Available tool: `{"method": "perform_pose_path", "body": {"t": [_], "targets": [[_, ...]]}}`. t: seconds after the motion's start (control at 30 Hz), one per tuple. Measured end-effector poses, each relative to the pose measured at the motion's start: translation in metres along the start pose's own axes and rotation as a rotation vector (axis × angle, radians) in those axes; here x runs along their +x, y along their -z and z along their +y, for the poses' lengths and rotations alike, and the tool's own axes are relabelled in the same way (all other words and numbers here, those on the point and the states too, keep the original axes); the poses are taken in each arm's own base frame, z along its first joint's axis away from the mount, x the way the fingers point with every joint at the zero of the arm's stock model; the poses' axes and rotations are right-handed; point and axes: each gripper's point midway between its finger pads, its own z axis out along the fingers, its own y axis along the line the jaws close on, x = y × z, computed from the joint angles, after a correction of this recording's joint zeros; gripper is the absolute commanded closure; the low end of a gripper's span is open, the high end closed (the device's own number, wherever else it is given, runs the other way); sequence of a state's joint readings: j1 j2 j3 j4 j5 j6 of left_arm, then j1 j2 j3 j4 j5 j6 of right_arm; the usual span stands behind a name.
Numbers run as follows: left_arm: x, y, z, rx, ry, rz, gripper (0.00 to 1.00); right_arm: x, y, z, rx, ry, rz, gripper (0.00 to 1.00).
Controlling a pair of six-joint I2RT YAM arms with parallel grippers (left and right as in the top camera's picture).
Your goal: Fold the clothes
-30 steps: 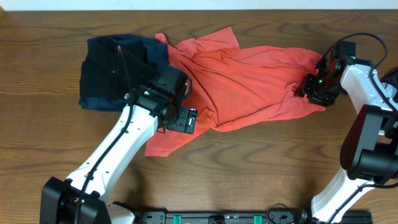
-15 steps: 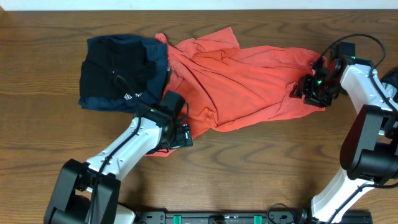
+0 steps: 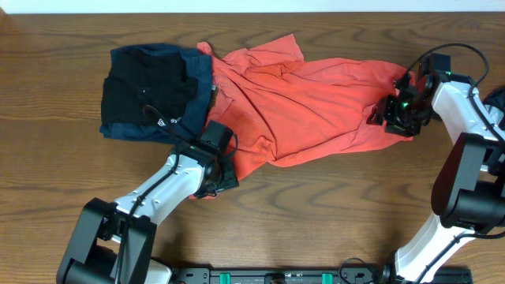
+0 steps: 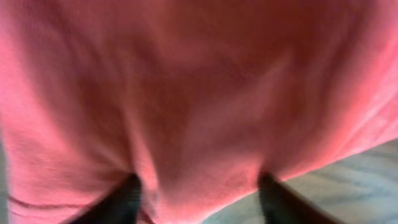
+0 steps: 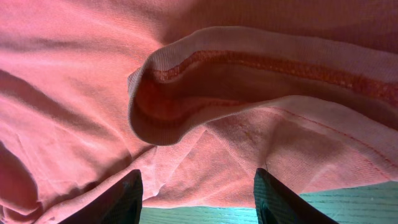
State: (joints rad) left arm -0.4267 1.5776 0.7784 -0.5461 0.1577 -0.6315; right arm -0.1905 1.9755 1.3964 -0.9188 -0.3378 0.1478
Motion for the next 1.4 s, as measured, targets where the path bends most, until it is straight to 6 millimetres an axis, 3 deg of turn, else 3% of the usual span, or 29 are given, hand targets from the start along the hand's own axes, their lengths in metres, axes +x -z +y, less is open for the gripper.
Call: {"method": "perform_pose_path", "body": {"t": [0.2,0.3,0.37,0.5,0.6,0.7,1.03,1.4], "targets": [[-0.008,0.004,-0.007,0.02,-0.052,-0.025,0.94,0.001,0.0,0.0,0.0,-0.001,0.002,0.44],[-0.012,0.021,-0.008,0.012,-0.079,-0.019,0.94,0.001,0.0,0.0,0.001,-0.001,0.004,0.43],[-0.024,0.041,-0.015,0.04,-0.105,-0.061,0.94,0.001,0.0,-0.001,0.006,-0.002,0.004,0.43],[-0.06,0.109,-0.028,0.097,-0.137,-0.272,0.94,0.002,0.0,-0.005,0.026,-0.003,0.005,0.42],[-0.08,0.155,-0.022,0.09,-0.13,-0.454,0.94,0.001,0.0,-0.006,0.035,-0.002,0.002,0.42],[-0.086,0.182,-0.01,0.055,-0.118,-0.565,0.94,-0.001,0.0,-0.007,0.041,0.0,-0.006,0.4],[-0.098,0.196,0.013,-0.076,-0.108,-0.661,0.94,-0.007,0.001,-0.011,0.068,0.009,-0.032,0.25],[-0.104,0.202,0.025,-0.148,-0.089,-0.702,0.94,-0.005,-0.002,-0.005,0.065,0.083,-0.021,0.3]]}}
